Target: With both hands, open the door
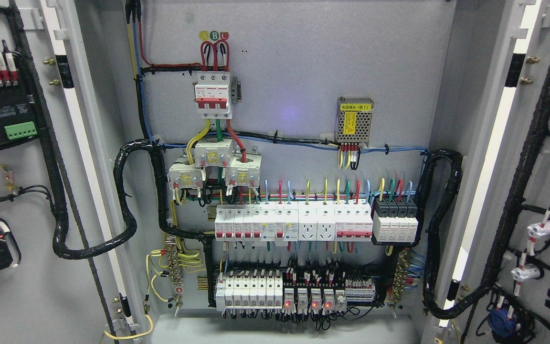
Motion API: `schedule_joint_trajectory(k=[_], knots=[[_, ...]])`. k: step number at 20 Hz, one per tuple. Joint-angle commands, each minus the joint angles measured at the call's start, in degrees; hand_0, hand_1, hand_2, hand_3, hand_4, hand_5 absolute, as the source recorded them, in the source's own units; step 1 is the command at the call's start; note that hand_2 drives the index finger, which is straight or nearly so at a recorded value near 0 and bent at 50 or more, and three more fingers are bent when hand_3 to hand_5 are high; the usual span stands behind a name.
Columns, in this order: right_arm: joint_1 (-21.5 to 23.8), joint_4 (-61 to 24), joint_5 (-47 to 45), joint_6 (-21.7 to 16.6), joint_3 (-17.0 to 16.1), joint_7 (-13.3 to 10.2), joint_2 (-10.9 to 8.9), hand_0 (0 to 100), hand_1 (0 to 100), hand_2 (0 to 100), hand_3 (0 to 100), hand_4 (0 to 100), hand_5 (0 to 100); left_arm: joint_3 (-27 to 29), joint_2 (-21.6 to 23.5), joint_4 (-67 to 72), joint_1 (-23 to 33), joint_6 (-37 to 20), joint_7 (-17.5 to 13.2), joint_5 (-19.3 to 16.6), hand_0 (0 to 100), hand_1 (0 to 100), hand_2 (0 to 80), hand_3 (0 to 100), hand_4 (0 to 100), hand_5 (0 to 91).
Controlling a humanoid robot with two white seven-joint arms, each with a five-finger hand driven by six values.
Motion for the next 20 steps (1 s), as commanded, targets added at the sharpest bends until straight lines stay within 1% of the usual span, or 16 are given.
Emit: schedule_joint_trajectory(k=[1,3,4,5,6,8,10,11,12,13,14,15,16,18,19,20], knots=[[-0.58,14.83,0.42,0.54,4.89,-0.21,1.57,0,0,0,0,0,0,-11.74,-12.80,50.19,-1.29,-49.58,-0.58,-3.70,0,0,0.0,0,0,0.0],[-1.89,24.75,0.42,0.63,5.42,-0.47,3.15,0,0,0,0,0,0,-8.58,-14.29,70.25,-6.75,-48.61,-1.02,-3.53,0,0,0.0,0,0,0.0],[-2.94,32.02,0.76,0.63,5.95,-0.47,4.12,0,0,0,0,0,0,-6.73,-14.56,77.56,-8.95,-46.95,-1.20,-3.53,0,0,0.0,0,0,0.0],[-4.43,40.27,1.81,0.63,6.39,-0.47,5.43,0,0,0,0,0,0,-4.71,-14.56,81.90,-10.53,-43.72,-1.20,-3.44,0,0,0.0,0,0,0.0],[-6.27,49.23,3.13,0.63,6.39,-0.47,7.27,0,0,0,0,0,0,-2.95,-14.56,83.77,-11.25,-38.29,-1.11,-3.44,0,0,0.0,0,0,0.0],[-11.27,68.83,5.07,0.63,5.95,-0.56,10.79,0,0,0,0,0,0,-1.62,-14.30,83.36,-11.43,-20.06,-1.20,-3.18,0,0,0.0,0,0,0.0],[-17.16,86.76,5.51,0.98,5.43,-0.73,14.56,0,0,0,0,0,0,-1.44,-13.95,81.08,-11.43,2.16,-1.29,-3.35,0,0,0.0,0,0,0.0],[-19.71,93.64,5.51,1.94,4.81,-0.82,15.98,0,0,0,0,0,0,-1.44,-13.95,79.41,-11.34,13.24,-1.29,-3.44,0,0,0.0,0,0,0.0],[-21.13,97.62,5.69,3.25,4.37,-0.82,16.86,0,0,0,0,0,0,-1.44,-14.04,78.44,-11.43,23.62,-1.29,-3.44,0,0,0.0,0,0,0.0],[-21.23,98.97,5.78,4.57,4.46,-1.17,17.30,0,0,0,0,0,0,-1.44,-14.12,77.56,-11.34,32.25,-1.29,-3.53,0,0,0.0,0,0,0.0],[-21.23,99.24,5.86,6.41,4.63,-2.91,17.31,0,0,0,0,0,0,-1.44,-14.30,76.85,-11.43,38.34,-1.29,-3.53,0,0,0.0,0,0,0.0],[-21.23,99.24,6.74,8.78,4.72,-6.32,17.31,0,0,0,0,0,0,-1.53,-14.47,76.24,-11.34,42.14,-1.29,-3.61,0,0,0.0,0,0,0.0],[-21.23,99.24,8.40,11.59,4.81,-11.58,17.22,0,0,0,0,0,0,-1.53,-14.82,76.06,-11.34,43.92,-1.37,-3.70,0,0,0.0,0,0,0.0],[-21.32,98.81,12.87,18.00,4.72,-21.17,16.87,0,0,0,0,0,0,-1.70,-15.96,75.44,-11.34,44.56,-2.25,-3.70,0,0,0.0,0,0,0.0],[-21.41,98.72,15.51,20.81,4.63,-24.26,16.87,0,0,0,0,0,0,-1.44,-16.49,75.35,-11.34,44.64,-2.34,-3.70,0,0,0.0,0,0,0.0],[-21.41,98.63,18.32,23.19,4.37,-25.16,16.87,0,0,0,0,0,0,-1.70,-17.19,75.27,-11.34,44.73,-2.34,-3.70,0,0,0.0,0,0,0.0]])
